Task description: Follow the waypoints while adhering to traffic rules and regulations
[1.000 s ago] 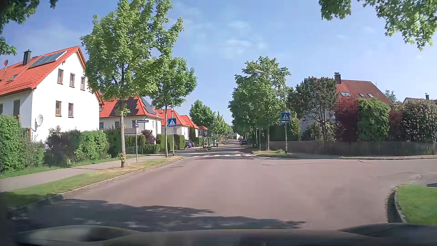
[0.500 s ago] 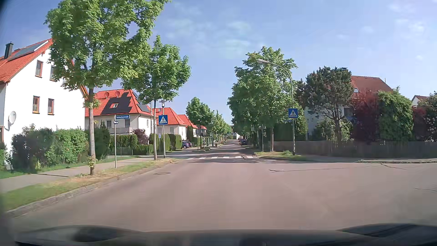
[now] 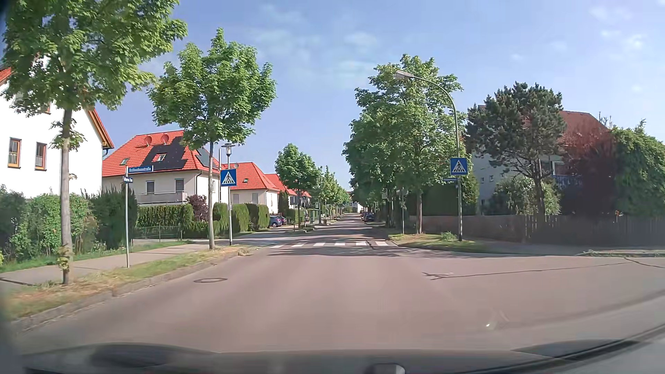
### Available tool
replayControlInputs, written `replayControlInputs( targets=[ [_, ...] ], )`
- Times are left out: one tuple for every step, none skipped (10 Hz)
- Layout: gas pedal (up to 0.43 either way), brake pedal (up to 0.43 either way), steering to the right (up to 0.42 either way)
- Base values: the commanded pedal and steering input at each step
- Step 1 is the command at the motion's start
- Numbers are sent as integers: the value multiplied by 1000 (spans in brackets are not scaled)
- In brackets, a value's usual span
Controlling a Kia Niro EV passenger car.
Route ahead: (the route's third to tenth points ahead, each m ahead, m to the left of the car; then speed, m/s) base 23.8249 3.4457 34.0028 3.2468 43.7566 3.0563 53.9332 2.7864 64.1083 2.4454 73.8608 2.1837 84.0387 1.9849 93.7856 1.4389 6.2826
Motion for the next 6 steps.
replayControlInputs(
  targets=[
    [0, 0, 6],
    [0, 0, 4],
    [0, 0, 2],
    [0, 0, 0],
    [0, 0, -2],
    [0, 0, -3]
  ],
)
